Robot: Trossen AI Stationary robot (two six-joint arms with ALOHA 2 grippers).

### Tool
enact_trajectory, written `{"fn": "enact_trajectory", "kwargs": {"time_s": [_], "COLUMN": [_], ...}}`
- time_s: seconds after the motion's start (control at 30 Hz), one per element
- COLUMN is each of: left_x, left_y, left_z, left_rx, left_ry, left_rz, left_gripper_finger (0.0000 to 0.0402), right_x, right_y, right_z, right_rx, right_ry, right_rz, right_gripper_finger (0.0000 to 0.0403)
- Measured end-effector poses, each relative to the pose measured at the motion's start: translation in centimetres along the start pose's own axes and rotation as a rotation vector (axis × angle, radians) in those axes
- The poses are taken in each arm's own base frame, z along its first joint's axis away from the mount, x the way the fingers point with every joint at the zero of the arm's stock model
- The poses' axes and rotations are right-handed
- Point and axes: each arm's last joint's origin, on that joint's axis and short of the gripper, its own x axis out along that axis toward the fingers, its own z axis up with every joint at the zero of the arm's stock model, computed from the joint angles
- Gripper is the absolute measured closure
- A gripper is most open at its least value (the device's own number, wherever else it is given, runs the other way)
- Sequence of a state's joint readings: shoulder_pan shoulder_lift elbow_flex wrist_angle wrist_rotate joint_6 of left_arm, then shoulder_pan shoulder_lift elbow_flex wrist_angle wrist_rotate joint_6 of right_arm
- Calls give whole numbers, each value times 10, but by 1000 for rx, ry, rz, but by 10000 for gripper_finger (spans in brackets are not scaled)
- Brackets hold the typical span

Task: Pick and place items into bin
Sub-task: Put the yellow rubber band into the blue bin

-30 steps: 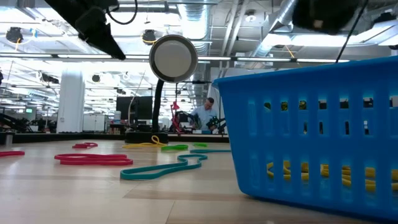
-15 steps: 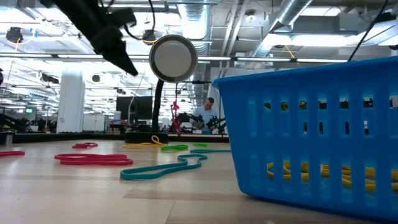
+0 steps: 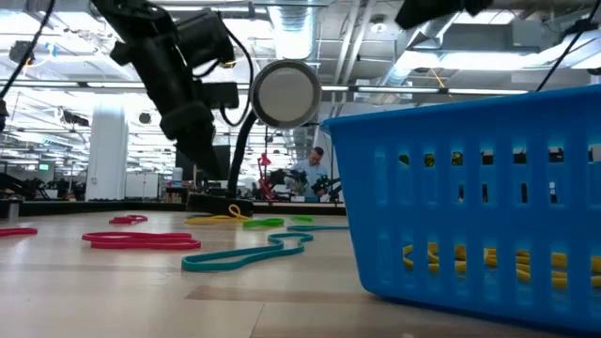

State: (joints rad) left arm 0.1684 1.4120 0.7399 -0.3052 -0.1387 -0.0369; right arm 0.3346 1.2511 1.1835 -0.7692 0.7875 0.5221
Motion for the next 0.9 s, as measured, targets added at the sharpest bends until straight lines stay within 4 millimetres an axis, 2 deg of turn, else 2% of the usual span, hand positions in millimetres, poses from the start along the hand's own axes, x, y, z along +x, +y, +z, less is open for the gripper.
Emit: {"fn": "enact_trajectory", "kwargs": {"time_s": [0.2, 0.33, 0.47, 0.63, 0.73, 0.8, 0.9], "left_x": [7, 4, -4, -17, -33, -48, -73], "left_y": [1, 5, 28, 56, 71, 78, 85], "left_z": [-2, -3, 0, 2, 7, 9, 8], "left_rx": [-97, -45, -97, -177, -203, -231, -254], "left_ry": [21, 30, -3, -61, -154, -230, -323], "left_rz": [57, 121, 296, 268, 243, 224, 223], "left_gripper_finger": [354, 369, 380, 390, 396, 399, 401], "right_x": [20, 24, 25, 29, 57, 90, 136], "right_y": [9, 14, 14, 7, -8, -27, -53], "right_z": [-12, -14, -13, -6, 6, 15, 21], "right_rx": [-18, -18, -12, 23, 35, 97, 129], "right_ry": [76, 76, 69, 30, 10, 12, 40], "right_rz": [36, 35, 39, 0, -80, -152, -94], "right_gripper_finger": [310, 310, 310, 310, 310, 310, 319]}}
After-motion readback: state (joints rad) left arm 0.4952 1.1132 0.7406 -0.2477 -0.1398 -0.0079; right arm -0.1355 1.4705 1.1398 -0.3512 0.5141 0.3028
